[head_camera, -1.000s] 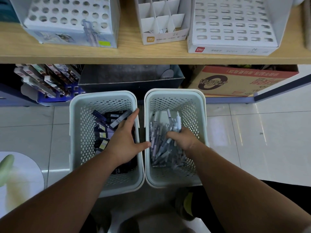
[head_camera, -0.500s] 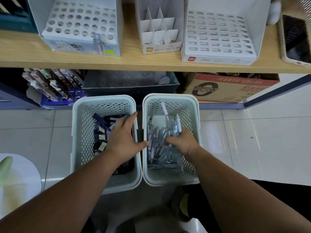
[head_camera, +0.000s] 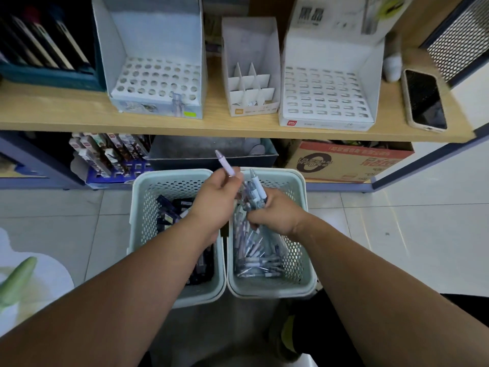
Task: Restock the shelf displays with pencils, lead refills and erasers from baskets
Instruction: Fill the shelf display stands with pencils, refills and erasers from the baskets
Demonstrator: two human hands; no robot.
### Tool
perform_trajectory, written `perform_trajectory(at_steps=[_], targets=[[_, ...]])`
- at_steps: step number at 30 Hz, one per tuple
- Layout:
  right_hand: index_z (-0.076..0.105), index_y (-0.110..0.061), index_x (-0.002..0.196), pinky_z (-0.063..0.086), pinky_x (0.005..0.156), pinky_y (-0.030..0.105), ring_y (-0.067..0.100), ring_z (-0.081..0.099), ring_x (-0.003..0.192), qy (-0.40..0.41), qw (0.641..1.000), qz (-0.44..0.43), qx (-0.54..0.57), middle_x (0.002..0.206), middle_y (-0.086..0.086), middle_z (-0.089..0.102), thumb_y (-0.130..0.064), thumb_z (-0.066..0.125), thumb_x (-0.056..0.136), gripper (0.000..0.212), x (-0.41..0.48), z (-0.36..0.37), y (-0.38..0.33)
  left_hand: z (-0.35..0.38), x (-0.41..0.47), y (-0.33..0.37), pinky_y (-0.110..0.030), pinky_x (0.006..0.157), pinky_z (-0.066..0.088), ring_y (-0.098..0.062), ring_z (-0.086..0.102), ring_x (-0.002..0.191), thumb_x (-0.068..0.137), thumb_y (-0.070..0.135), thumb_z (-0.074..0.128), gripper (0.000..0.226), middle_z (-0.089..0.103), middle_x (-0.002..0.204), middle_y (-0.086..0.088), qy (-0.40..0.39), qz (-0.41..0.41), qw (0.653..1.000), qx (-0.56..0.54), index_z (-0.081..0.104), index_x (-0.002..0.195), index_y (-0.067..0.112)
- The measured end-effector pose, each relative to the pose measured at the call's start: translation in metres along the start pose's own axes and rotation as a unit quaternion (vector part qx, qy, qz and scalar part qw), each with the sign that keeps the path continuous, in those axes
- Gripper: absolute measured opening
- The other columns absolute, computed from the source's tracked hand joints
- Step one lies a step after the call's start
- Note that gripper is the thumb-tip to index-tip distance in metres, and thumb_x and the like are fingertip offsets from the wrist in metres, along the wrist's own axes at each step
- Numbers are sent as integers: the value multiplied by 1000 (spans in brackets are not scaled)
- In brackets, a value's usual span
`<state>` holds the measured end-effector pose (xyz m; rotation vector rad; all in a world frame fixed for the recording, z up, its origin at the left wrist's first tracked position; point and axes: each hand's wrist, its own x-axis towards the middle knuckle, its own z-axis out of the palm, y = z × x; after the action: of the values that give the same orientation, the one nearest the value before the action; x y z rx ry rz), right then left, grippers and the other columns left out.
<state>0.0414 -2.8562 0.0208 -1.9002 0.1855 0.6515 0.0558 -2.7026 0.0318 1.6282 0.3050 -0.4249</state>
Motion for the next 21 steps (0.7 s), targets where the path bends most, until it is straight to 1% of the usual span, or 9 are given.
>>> perform_trajectory(at_steps=[3, 5, 7, 10, 12, 14, 16, 18, 21], targets=[[60, -13, 69, 52, 57, 28, 17, 60, 55, -14, 1000, -8, -19, 59, 5, 62, 6, 65, 76, 21, -9, 3, -23, -2, -7, 18, -38, 79, 54, -16, 66, 88, 102, 26, 54, 15, 72, 96, 0, 34, -2, 999, -34, 67, 96, 25], [61, -11, 71, 51, 58, 31, 21, 60, 56, -11, 999, -14, -30, 59, 8, 63, 4, 66, 74, 16, -15, 2, -39, -6, -14, 33, -40, 81, 54, -18, 65, 84, 102, 23, 54, 17, 72, 91, -3, 50, 4, 998, -43, 65, 89, 21], [61, -8, 73, 50, 59, 33, 23, 59, 56, -12, 999, -30, -34, 59, 11, 61, 5, 65, 73, 14, -24, -2, -58, -12, -21, 49, -39, 77, 53, -20, 66, 81, 102, 23, 53, 21, 72, 89, -4, 48, 17, 998, -46, 66, 86, 22], [58, -8, 74, 49, 57, 33, 23, 57, 54, -19, 998, -52, -37, 58, 8, 58, 6, 63, 74, 15, -40, -6, -82, -23, -38, 74, -34, 64, 49, -17, 63, 72, 104, 23, 50, 22, 71, 87, -5, 37, 27, 996, -70, 67, 91, 17], [57, -9, 75, 49, 56, 31, 21, 57, 52, -26, 997, -50, -50, 57, 5, 59, 3, 63, 74, 14, -53, -6, -91, -33, -50, 87, -31, 61, 48, -17, 61, 71, 105, 23, 50, 21, 70, 90, -8, 55, 17, 992, -113, 66, 97, 14], [59, -10, 76, 50, 58, 32, 21, 58, 53, -29, 996, -55, -63, 58, 5, 61, -4, 64, 72, 9, -66, -5, -98, -45, -63, 100, -31, 61, 50, -17, 61, 72, 104, 22, 50, 18, 68, 95, -11, 68, 13, 987, -146, 65, 99, 12], [61, -11, 74, 49, 60, 32, 20, 59, 55, -22, 994, -66, -84, 59, 6, 63, -7, 64, 71, 6, -76, -6, -107, -57, -76, 113, -32, 63, 52, -18, 62, 74, 104, 22, 51, 17, 68, 97, -12, 70, 25, 985, -153, 64, 100, 12], [58, -12, 70, 47, 60, 30, 20, 59, 56, -11, 992, -79, -97, 57, 6, 62, -5, 63, 71, 9, -86, -7, -121, -71, -91, 126, -36, 69, 55, -24, 65, 80, 105, 24, 48, 19, 71, 96, -14, 72, 39, 985, -153, 61, 100, 12], [56, -11, 72, 48, 61, 33, 19, 58, 54, -3, 989, -99, -106, 57, 5, 61, -6, 66, 71, 11, -98, -11, -144, -91, -110, 142, -46, 79, 57, -34, 73, 84, 107, 28, 43, 21, 73, 85, -15, 76, 46, 988, -129, 53, 97, 12]])
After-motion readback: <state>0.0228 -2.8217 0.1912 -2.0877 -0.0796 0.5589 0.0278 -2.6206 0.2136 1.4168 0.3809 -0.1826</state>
